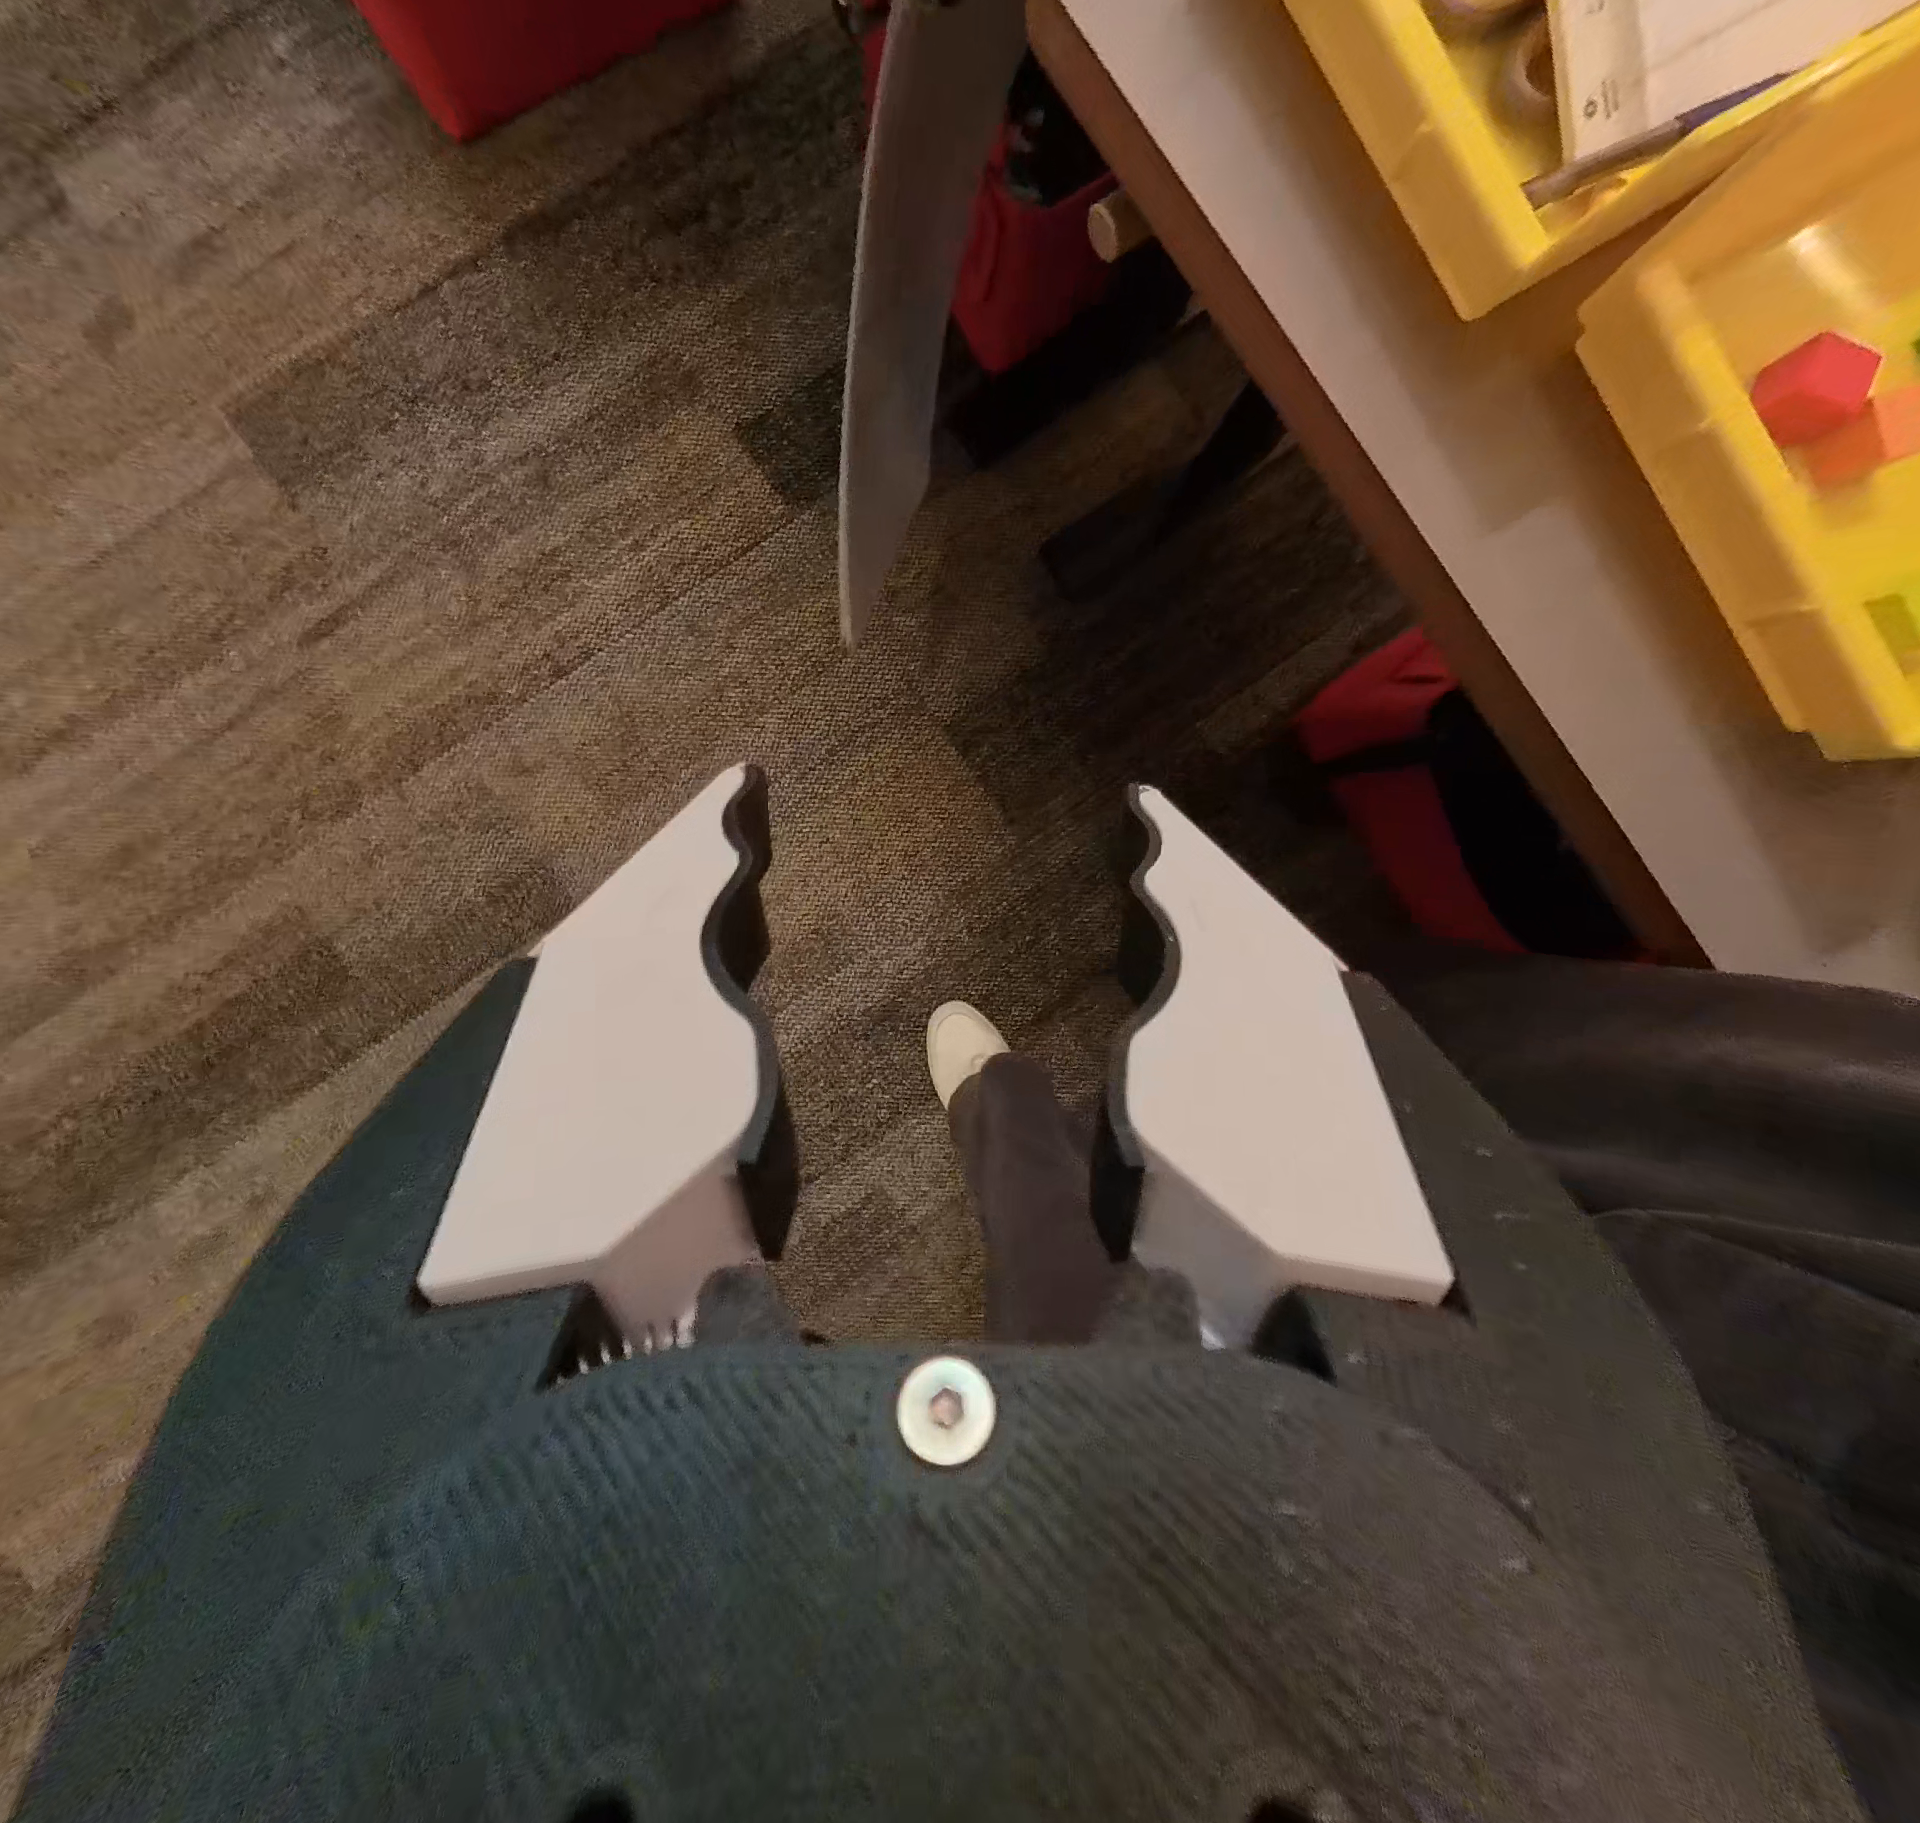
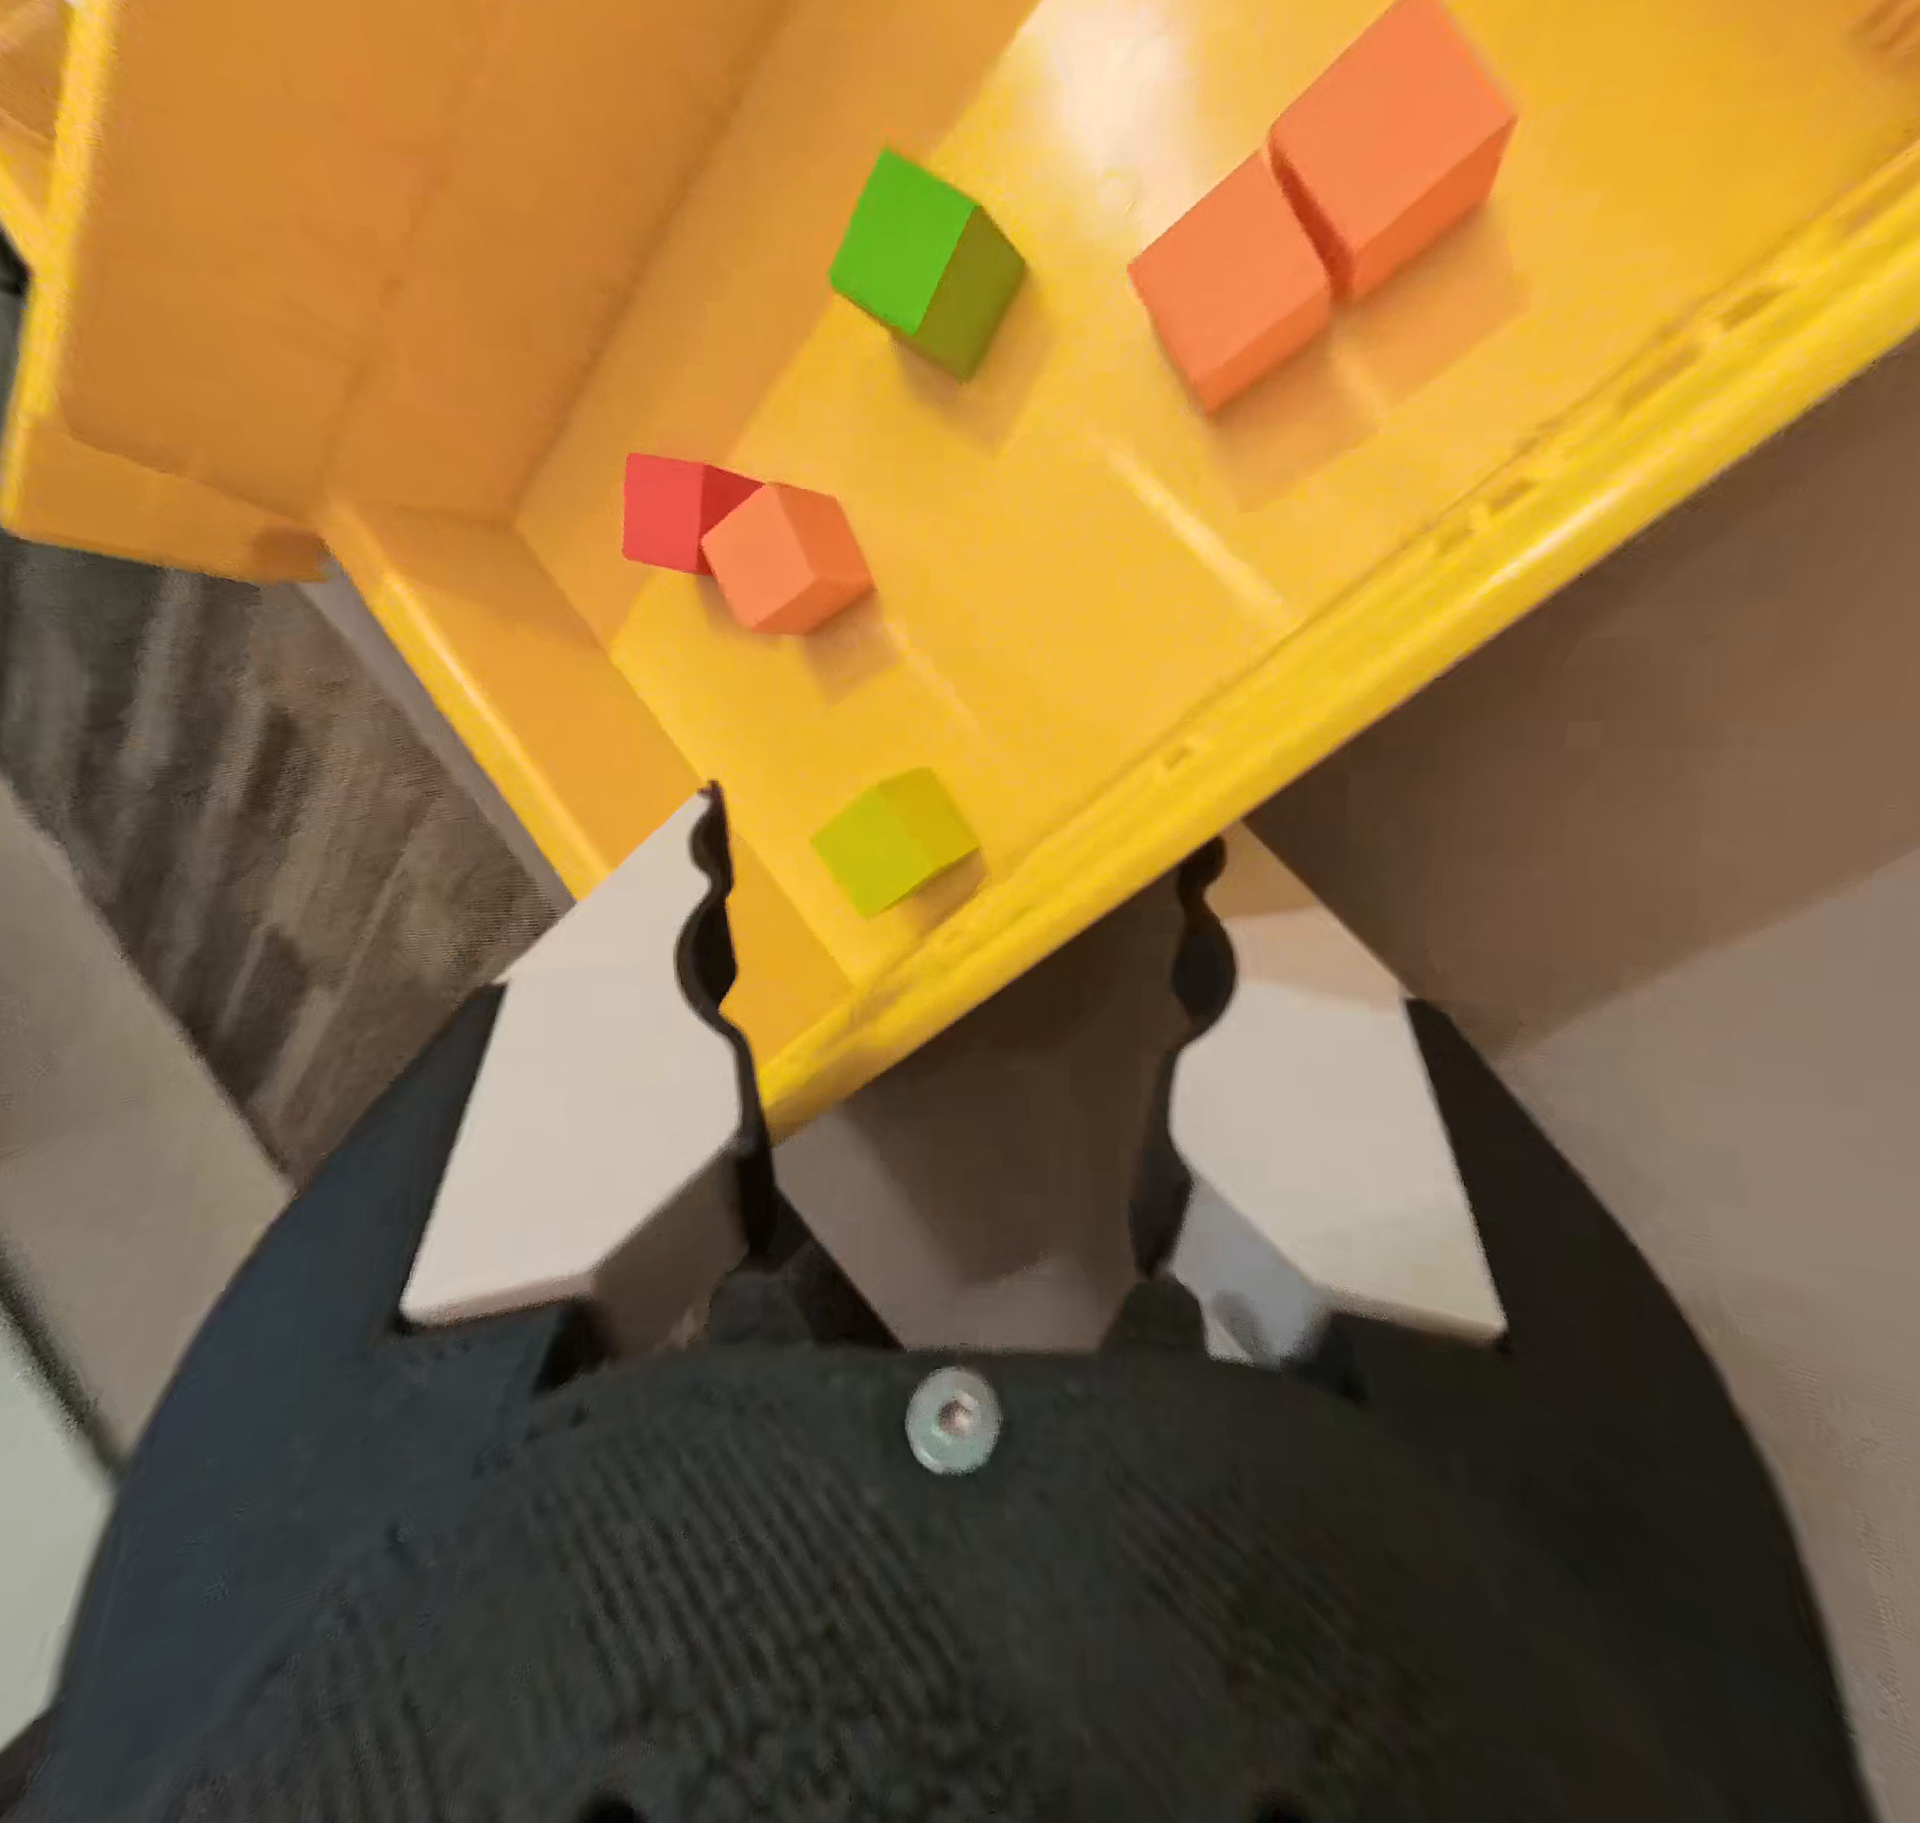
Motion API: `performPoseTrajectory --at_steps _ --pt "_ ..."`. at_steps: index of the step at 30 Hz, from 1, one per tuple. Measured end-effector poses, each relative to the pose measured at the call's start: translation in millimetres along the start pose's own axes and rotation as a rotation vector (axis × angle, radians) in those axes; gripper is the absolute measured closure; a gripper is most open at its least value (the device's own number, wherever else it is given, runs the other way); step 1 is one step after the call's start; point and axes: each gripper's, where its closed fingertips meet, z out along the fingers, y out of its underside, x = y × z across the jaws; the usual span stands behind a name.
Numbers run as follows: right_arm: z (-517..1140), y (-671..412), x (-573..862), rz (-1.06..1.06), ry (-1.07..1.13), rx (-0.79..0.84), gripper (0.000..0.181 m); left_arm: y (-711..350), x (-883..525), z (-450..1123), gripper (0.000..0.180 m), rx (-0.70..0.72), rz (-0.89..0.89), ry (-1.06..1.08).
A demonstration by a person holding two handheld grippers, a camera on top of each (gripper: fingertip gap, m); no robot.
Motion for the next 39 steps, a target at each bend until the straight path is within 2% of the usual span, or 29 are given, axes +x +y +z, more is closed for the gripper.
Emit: performPoseTrajectory --at_steps 4,5,7,11,16,19,22,28,31,34,36,39 --pt "-14 -3 11 0.152 -0.169 0.023 0.146 8 0 -5 0.116 -0.007 -0.088 -0.003" --pt "-20 -3 20 0.173 -0.188 0.029 0.142 8 3 -6 0.116 -0.005 -0.116 0.013" --pt "-34 -2 43 0.169 -0.185 0.034 0.152 9 8 -8 0.116 0.005 -0.157 0.037" --pt "-66 0 103 0.014 -0.002 0.044 0.165 13 16 -7 0.117 -0.005 -0.168 0.048" --pt "-96 10 146 -0.212 0.186 0.03 0.146 13 38 -1 0.121 -0.026 -0.159 0.109" --pt "-108 23 150 -0.282 0.254 0.046 0.142 12 54 3 0.12 -0.045 -0.122 0.134" --pt "-111 36 149 -0.273 0.306 0.102 0.144 10 71 7 0.121 -0.06 -0.094 0.162" --pt "-112 43 144 -0.187 0.271 0.161 0.135 -1 91 8 0.12 -0.043 -0.075 0.189" --pt "-115 45 134 -0.262 0.307 0.145 0.143 -2 94 8 0.12 -0.039 -0.073 0.188" --pt "-117 52 118 -0.204 0.272 0.184 0.15 -3 92 6 0.12 -0.023 -0.084 0.173" --pt "-105 69 122 -0.188 0.296 0.126 0.149 -3 89 4 0.12 -0.013 -0.109 0.164" --pt "-90 90 143 -0.171 0.377 -0.02 0.134 -2 86 4 0.12 -0.004 -0.153 0.16"
